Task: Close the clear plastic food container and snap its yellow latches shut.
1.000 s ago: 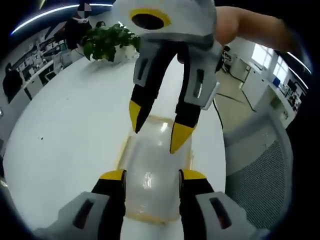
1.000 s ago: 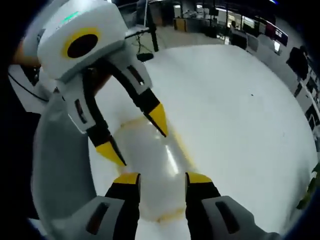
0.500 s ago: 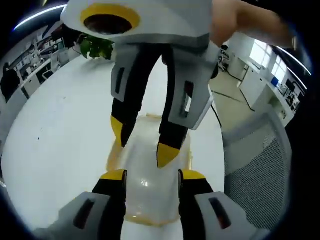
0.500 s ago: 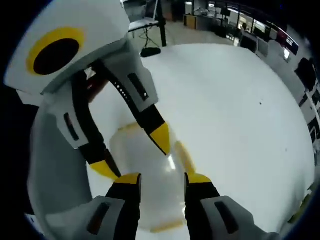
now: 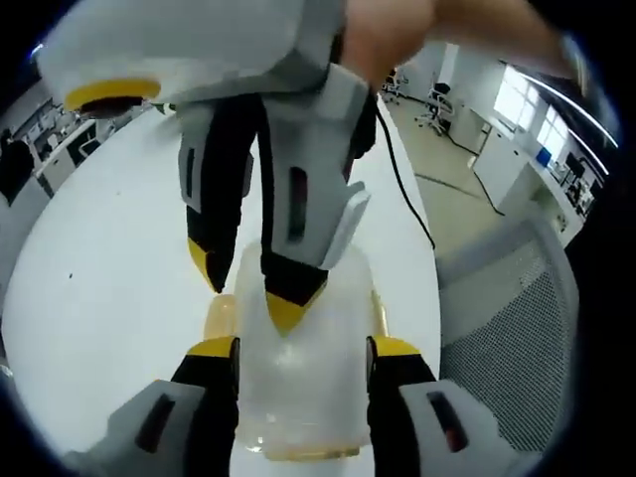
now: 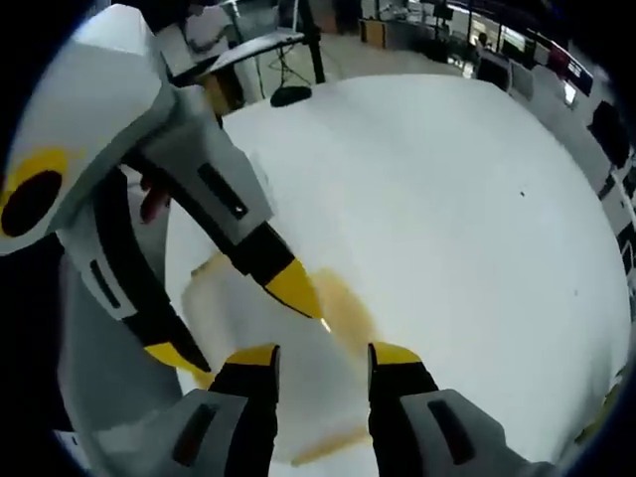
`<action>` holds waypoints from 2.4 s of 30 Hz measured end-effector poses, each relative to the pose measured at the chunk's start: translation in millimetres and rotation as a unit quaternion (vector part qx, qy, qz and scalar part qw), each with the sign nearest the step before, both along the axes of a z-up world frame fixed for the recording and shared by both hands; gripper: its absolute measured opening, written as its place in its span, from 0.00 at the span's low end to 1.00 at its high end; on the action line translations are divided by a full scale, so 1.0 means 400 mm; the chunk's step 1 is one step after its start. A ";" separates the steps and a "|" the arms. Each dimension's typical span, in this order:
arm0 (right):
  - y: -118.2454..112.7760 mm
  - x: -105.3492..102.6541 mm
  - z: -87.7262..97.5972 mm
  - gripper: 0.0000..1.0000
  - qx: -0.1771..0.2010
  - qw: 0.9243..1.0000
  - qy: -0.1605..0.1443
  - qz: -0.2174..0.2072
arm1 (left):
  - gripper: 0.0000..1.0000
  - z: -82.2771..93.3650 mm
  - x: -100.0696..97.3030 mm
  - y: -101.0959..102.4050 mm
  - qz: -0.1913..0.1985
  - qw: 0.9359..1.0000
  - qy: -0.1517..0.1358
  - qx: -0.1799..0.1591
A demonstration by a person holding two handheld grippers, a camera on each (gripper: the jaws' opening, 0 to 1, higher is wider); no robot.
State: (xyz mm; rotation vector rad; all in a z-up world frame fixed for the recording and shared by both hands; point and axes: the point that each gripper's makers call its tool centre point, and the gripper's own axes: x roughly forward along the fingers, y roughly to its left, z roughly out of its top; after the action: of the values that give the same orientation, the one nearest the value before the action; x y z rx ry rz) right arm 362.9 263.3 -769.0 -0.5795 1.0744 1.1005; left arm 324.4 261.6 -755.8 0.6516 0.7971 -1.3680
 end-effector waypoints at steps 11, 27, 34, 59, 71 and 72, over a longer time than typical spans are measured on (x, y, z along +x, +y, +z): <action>0.012 -0.001 0.003 0.28 0.003 1.000 0.000 -0.007 | 0.70 -0.012 -0.022 -0.018 0.017 1.000 0.006 0.010; 0.010 -0.006 0.003 0.25 -0.009 0.999 0.001 -0.043 | 0.69 -0.042 -0.031 0.001 0.049 0.988 -0.124 0.084; -0.004 -0.011 0.008 0.28 -0.041 0.999 0.000 -0.006 | 0.69 -0.051 -0.037 0.012 0.037 0.985 -0.146 0.084; 0.062 -0.011 -0.008 0.30 -0.110 0.957 0.052 0.264 | 0.57 -0.050 -0.094 0.009 0.032 0.974 -0.153 0.165; 0.084 -0.025 -0.007 0.27 -0.122 0.951 0.049 0.281 | 0.51 -0.055 -0.084 -0.019 -0.009 0.957 -0.196 0.214; 0.086 -0.025 -0.009 0.27 -0.126 0.950 0.047 0.283 | 0.50 -0.056 -0.085 -0.021 -0.005 0.958 -0.193 0.215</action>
State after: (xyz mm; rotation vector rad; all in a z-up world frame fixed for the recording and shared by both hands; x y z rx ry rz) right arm 352.9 297.5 -772.5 -1.0958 1.1747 1.5068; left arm 290.4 253.1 -778.3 1.2218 0.7753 -1.0303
